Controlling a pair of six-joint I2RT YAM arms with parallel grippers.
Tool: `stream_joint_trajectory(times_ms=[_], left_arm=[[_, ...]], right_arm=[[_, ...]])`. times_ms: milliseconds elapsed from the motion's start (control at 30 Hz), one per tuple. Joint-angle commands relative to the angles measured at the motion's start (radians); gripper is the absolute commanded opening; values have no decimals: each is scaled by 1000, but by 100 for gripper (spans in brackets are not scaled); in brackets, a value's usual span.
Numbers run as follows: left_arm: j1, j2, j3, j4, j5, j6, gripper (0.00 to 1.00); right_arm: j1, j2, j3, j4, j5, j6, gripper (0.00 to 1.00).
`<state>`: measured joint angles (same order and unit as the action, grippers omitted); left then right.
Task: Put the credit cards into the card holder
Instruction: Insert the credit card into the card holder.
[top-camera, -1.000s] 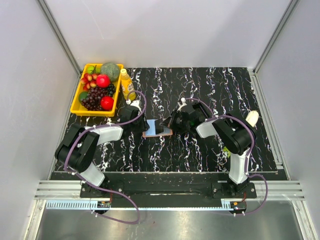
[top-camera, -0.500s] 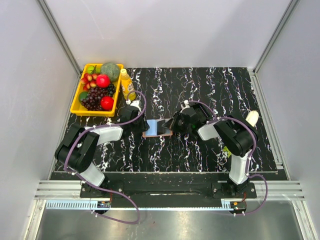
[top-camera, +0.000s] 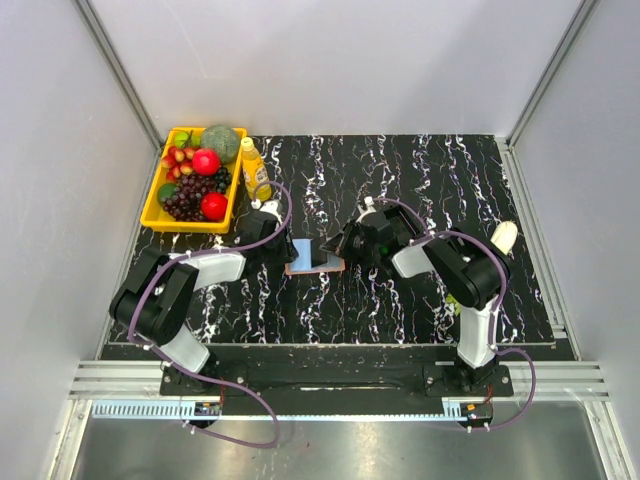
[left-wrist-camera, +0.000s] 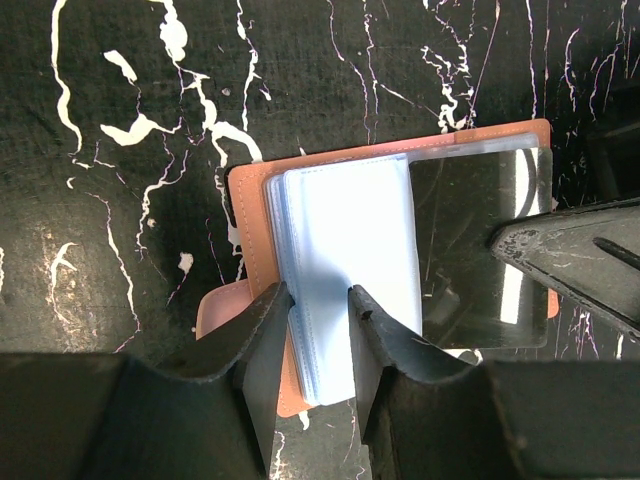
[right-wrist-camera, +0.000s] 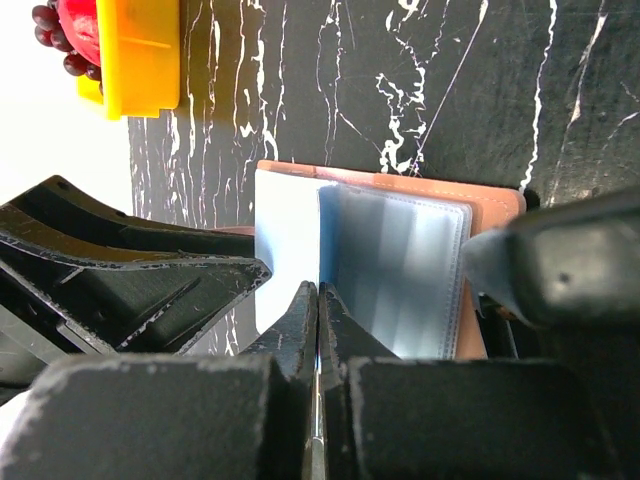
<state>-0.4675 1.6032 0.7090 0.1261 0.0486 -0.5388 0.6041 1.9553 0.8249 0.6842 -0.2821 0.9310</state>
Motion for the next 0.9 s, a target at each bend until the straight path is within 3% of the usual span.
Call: stream_joint_trajectory(times_ms=[0,400,667,867], left_arm=[[-7,26,-34,-46,51,0,35],[-7,26,-29,-49,51,-3,34],[-7,17,-32,-59,45,3,34],[-7,17,-31,-62,40,3,34]], right_arm=[[11,13,14,75,-34,2,0],[14,43,-21,86,-32,40,0],[26,56,20,-6,-16,6,0],[36,41,45,-98,9,-41,11]])
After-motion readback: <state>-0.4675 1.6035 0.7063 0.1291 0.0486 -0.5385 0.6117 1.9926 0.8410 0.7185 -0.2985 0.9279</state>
